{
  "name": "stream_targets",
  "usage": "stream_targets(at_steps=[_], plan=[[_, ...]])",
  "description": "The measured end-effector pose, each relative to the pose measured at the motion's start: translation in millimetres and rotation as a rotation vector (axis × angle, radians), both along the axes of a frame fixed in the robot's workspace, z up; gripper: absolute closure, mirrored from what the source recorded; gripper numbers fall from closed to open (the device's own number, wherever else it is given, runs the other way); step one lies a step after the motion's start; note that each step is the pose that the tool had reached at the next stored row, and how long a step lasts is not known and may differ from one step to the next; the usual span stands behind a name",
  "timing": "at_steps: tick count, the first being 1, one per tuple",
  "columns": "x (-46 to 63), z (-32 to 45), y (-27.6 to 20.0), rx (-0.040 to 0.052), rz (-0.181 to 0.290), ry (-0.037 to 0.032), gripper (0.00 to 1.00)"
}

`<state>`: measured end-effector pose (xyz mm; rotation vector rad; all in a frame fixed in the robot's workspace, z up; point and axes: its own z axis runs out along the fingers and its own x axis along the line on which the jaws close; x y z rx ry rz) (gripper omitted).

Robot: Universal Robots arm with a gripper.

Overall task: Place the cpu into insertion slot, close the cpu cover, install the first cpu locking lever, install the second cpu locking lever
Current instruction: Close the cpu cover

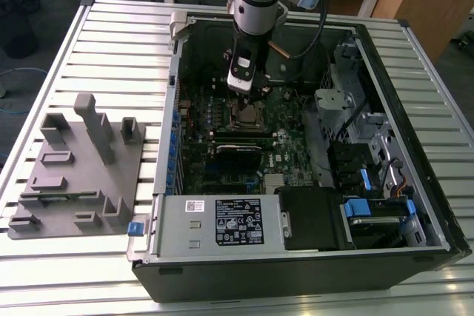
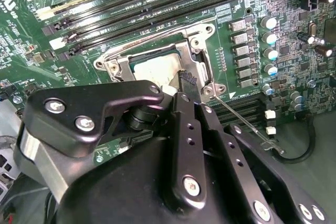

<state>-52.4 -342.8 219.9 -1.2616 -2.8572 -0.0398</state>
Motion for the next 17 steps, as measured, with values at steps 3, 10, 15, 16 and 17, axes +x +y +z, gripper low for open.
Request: stream_targets(at_steps=[3,10,15,16,17], plan=[[0.0,0.0,0.0,0.0001,0.011,-0.0001,0.89],[0.0,-0.3,0.0,-0.0001,0.100,-0.0007,0.89],[0.0,-0.4,0.0,0.0001,0.109,-0.0007,0.89],[0.0,-0.4,0.0,0.0002,0.109,-0.0008,0.89],[0.0,-0.4,0.0,0.0003,0.109,-0.0008,0.89]])
